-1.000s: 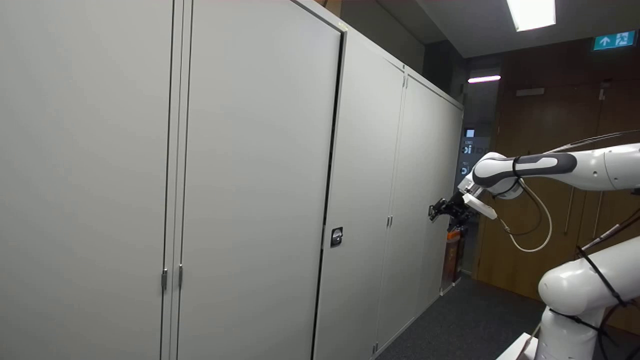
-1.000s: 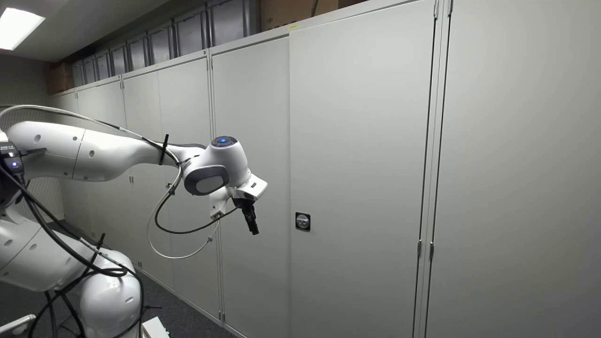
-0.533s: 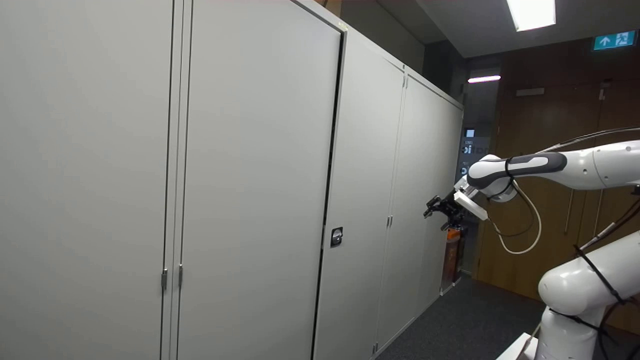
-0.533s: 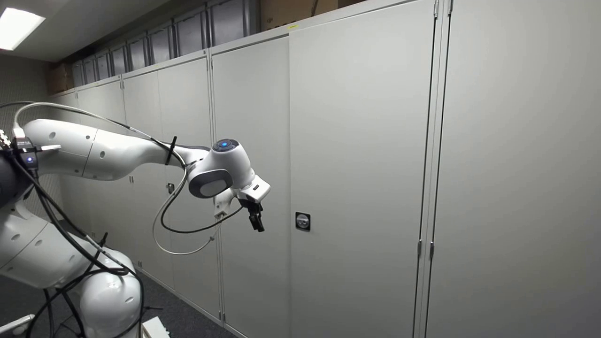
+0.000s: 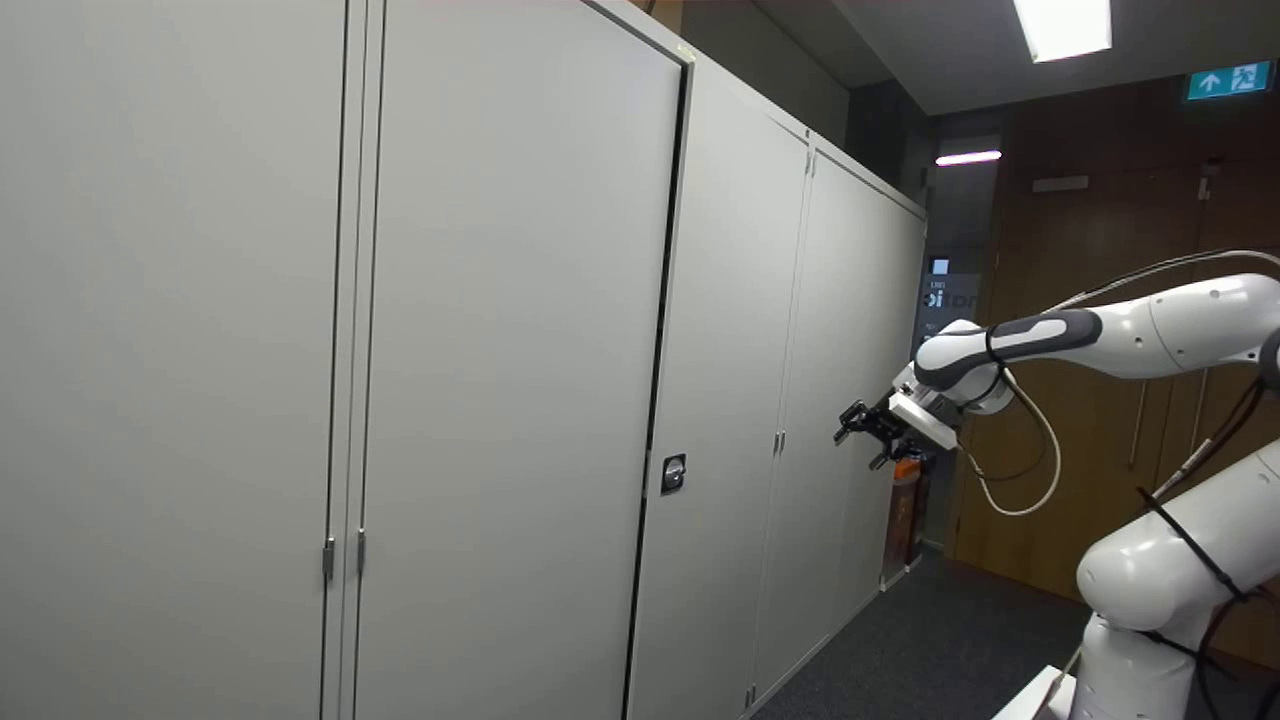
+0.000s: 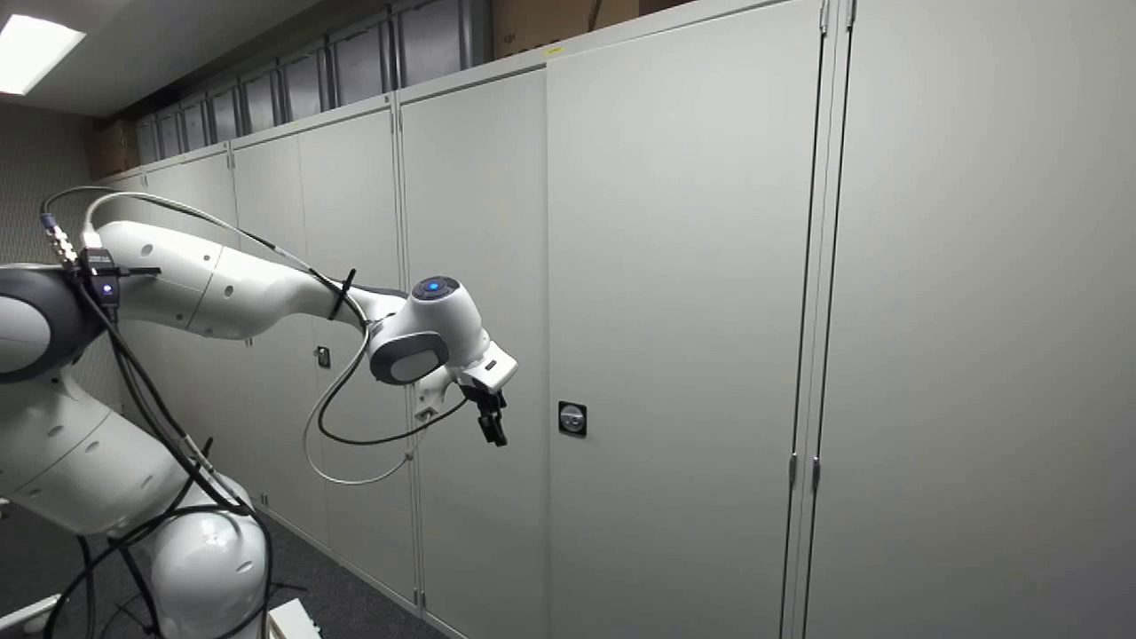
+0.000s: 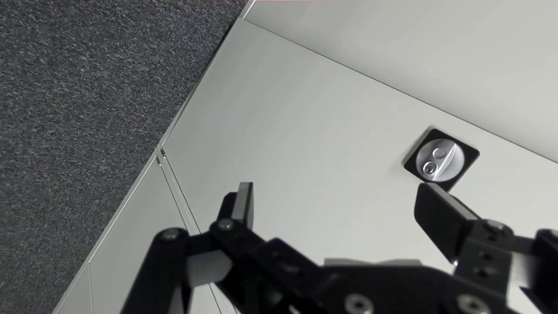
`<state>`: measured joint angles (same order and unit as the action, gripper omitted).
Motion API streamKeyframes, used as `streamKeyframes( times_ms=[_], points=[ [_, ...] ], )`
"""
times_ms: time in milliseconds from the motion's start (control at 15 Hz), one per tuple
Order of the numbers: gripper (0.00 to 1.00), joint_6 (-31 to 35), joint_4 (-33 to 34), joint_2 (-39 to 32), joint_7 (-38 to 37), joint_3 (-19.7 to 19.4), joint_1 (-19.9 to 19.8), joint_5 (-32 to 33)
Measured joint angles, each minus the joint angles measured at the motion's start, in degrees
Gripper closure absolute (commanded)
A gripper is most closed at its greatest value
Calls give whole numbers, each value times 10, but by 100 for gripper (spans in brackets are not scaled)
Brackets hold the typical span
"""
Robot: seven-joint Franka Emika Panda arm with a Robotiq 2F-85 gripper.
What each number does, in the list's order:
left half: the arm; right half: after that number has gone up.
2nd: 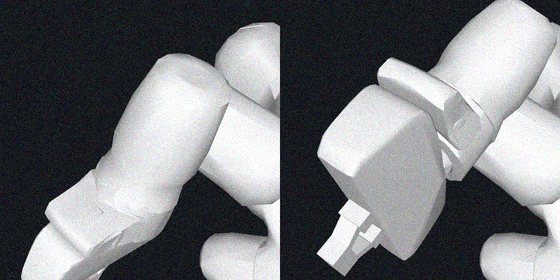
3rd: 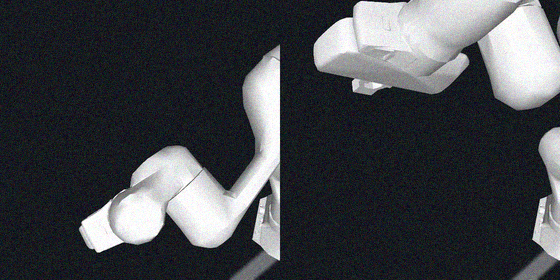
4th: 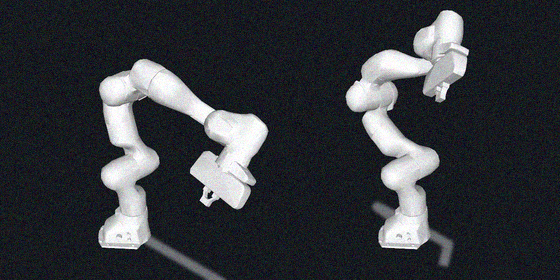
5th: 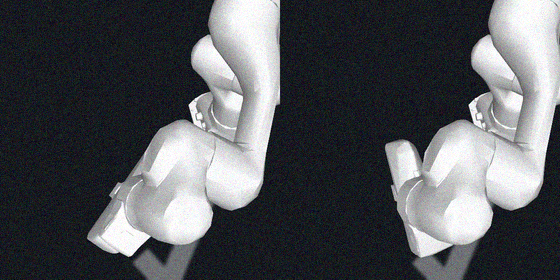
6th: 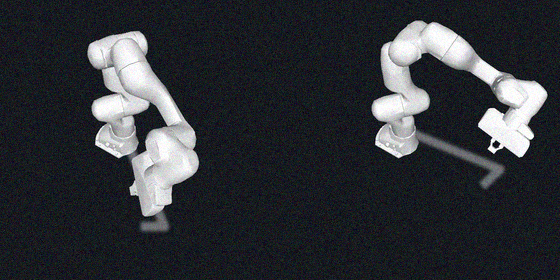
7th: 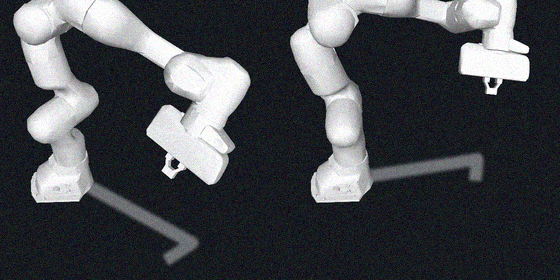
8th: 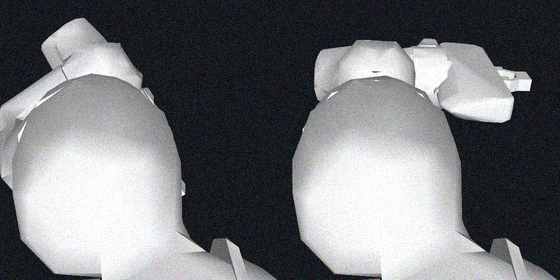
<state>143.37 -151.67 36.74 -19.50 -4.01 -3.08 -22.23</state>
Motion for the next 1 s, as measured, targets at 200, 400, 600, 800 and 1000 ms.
streamKeyframes(
  times_ms=[200,400,600,800,1000],
  points=[
    [0,19,2,-27,-1,8,0,0],
    [0,34,8,-50,-1,13,0,0],
    [0,36,21,-75,-1,19,5,0],
    [0,36,37,-97,0,19,11,0],
    [0,36,43,-104,0,19,12,0]
  ],
)
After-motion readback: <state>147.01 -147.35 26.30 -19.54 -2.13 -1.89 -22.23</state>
